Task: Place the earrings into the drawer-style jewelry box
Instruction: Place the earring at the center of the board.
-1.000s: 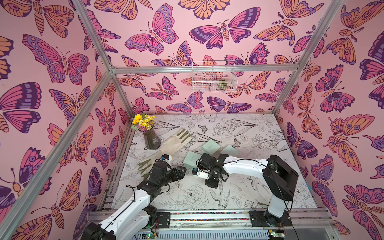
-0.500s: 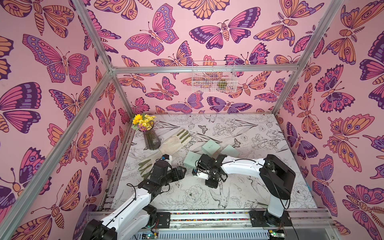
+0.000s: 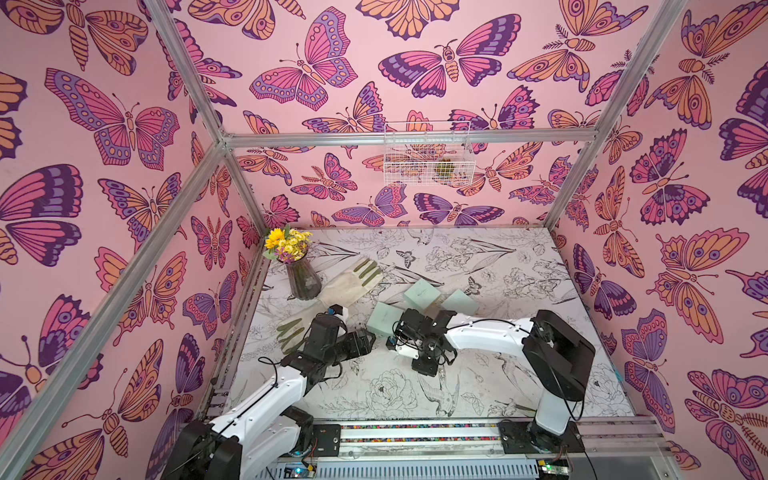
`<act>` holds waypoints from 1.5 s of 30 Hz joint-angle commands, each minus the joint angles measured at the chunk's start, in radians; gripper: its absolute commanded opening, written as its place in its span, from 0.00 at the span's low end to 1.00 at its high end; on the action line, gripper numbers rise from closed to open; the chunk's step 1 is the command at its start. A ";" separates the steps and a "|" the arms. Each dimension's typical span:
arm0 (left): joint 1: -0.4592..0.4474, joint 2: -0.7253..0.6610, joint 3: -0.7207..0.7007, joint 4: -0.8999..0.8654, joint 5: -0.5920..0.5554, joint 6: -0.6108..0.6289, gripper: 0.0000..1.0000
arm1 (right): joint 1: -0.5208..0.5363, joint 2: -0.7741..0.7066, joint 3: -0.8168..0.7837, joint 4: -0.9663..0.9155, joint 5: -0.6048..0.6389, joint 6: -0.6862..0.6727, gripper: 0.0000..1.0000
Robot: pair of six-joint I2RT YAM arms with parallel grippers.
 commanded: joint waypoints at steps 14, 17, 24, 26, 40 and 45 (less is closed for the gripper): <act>0.005 0.069 0.026 0.015 0.043 0.030 0.82 | 0.008 -0.043 -0.039 0.018 0.047 0.020 0.34; 0.003 0.072 0.026 0.015 0.045 0.034 0.82 | 0.007 -0.057 -0.046 0.017 0.043 0.023 0.34; 0.002 0.077 0.038 0.016 0.050 0.052 0.83 | 0.007 -0.143 -0.062 0.014 0.016 0.053 0.36; -0.002 0.077 0.043 0.016 0.052 0.062 0.83 | 0.007 -0.168 -0.072 0.029 0.020 0.082 0.36; -0.260 0.140 0.041 0.027 0.018 -0.019 0.84 | 0.004 -0.196 0.013 -0.107 0.089 0.762 0.27; -0.308 0.126 -0.002 0.079 0.034 -0.067 0.82 | -0.023 -0.127 0.048 -0.111 0.001 0.764 0.27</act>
